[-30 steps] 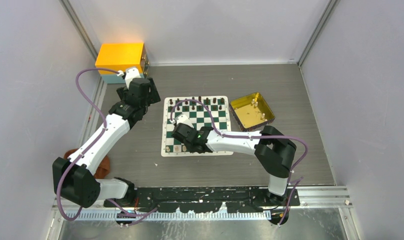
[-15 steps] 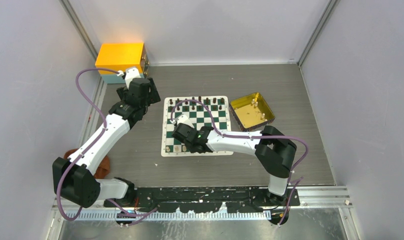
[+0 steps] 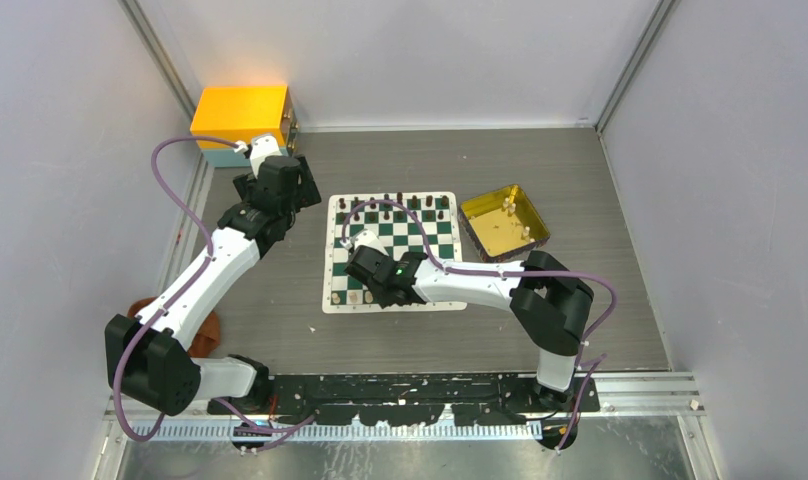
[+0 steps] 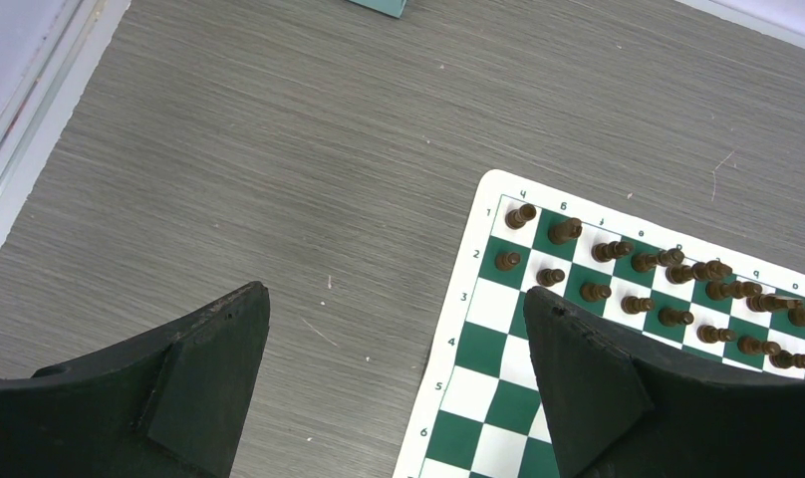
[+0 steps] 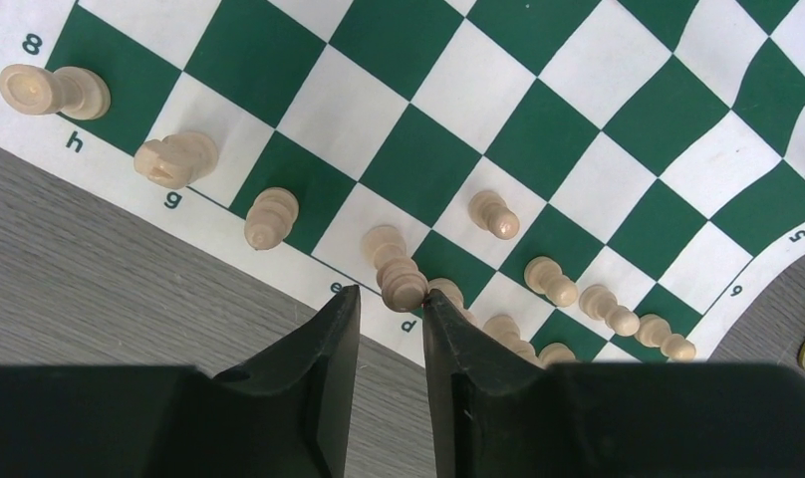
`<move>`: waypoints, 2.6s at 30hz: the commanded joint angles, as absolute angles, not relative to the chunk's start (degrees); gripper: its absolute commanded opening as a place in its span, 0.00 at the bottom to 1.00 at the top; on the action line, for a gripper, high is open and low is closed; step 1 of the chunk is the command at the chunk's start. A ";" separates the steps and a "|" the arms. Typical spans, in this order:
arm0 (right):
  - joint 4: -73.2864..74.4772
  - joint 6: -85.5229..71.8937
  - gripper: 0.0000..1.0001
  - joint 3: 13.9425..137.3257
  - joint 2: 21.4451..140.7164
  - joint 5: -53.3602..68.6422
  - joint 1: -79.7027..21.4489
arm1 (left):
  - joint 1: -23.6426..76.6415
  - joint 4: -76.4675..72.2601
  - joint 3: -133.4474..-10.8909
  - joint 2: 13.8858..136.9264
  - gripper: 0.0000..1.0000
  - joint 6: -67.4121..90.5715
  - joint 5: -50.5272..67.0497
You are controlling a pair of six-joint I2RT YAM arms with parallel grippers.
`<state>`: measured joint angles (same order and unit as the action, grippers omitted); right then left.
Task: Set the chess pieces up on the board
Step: Place the chess piece on the chessboard, then pick up the chess piece from the storage box.
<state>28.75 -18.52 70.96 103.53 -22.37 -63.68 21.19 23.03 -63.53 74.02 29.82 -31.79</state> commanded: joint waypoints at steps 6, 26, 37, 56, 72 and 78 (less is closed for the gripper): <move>28.28 -17.98 0.37 73.59 101.18 -21.10 -63.77 | 20.74 21.10 -63.72 73.39 0.98 30.42 -31.73; 29.17 -16.42 0.38 76.43 99.32 -23.54 -63.78 | 20.74 20.94 -65.17 74.46 0.98 30.36 -31.77; 29.07 -20.09 0.61 78.07 92.49 -31.68 -51.33 | 20.74 20.86 -67.16 75.38 0.98 29.78 -31.92; 33.59 -30.97 0.82 77.74 92.73 -41.45 -23.99 | 20.74 19.33 -70.76 81.07 0.99 29.64 -31.55; 33.45 -42.36 0.64 71.19 95.83 -36.15 -13.43 | 20.65 17.35 -74.03 87.99 0.99 30.10 -31.05; 32.65 -43.93 0.61 71.19 98.71 -33.46 -11.82 | 20.22 16.96 -73.73 88.22 0.99 30.06 -30.86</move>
